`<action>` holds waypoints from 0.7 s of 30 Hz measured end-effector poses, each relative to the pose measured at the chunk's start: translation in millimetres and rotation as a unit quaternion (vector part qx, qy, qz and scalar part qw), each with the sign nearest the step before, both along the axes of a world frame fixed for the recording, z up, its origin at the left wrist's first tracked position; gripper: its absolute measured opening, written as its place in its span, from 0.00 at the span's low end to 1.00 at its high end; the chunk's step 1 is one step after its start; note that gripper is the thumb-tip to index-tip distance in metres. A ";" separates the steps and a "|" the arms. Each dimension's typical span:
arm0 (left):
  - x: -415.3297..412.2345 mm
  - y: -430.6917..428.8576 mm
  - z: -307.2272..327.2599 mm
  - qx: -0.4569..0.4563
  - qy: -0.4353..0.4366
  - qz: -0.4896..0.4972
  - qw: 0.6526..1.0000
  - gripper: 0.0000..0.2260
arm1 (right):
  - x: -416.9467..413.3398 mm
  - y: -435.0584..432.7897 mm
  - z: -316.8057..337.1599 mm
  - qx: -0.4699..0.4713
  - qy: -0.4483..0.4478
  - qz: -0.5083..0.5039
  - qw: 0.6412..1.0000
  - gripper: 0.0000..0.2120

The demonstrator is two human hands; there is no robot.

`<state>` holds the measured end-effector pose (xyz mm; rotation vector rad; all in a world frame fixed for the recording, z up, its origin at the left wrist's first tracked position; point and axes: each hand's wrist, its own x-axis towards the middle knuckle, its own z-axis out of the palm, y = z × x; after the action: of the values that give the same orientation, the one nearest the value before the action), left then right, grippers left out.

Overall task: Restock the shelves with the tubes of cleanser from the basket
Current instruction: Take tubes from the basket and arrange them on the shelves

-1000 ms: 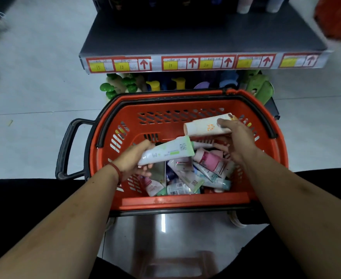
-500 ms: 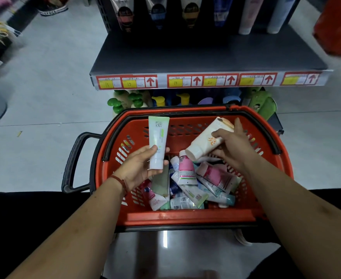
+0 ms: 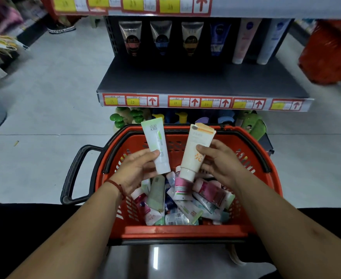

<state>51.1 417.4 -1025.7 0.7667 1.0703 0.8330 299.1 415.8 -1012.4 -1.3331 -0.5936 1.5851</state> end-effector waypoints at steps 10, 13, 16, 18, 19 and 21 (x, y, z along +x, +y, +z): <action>-16.1 41.4 88.5 0.150 0.080 -0.046 0.984 0.15 | -1.6 17.3 68.6 0.097 -0.049 0.048 0.993 0.14; -23.2 51.9 123.1 0.177 0.070 -0.046 0.981 0.16 | -7.7 26.9 104.0 0.138 -0.074 0.061 0.986 0.14; -29.5 60.8 158.6 0.219 0.088 -0.036 0.971 0.14 | -17.3 38.3 144.8 0.184 -0.123 0.069 0.973 0.13; -37.1 66.9 181.0 0.250 0.106 -0.034 0.962 0.13 | -24.2 45.0 173.2 0.216 -0.136 0.074 0.964 0.13; -41.3 70.7 192.9 0.266 0.116 -0.039 0.956 0.13 | -27.0 48.1 187.2 0.232 -0.140 0.076 0.960 0.13; -52.0 78.4 216.6 0.289 0.136 -0.043 0.947 0.13 | -32.0 52.4 214.6 0.260 -0.153 0.087 0.950 0.13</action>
<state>-0.9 495.9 -809.1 1.4462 1.0290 0.9990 267.1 468.2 -797.8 -1.1437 -1.2543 1.2344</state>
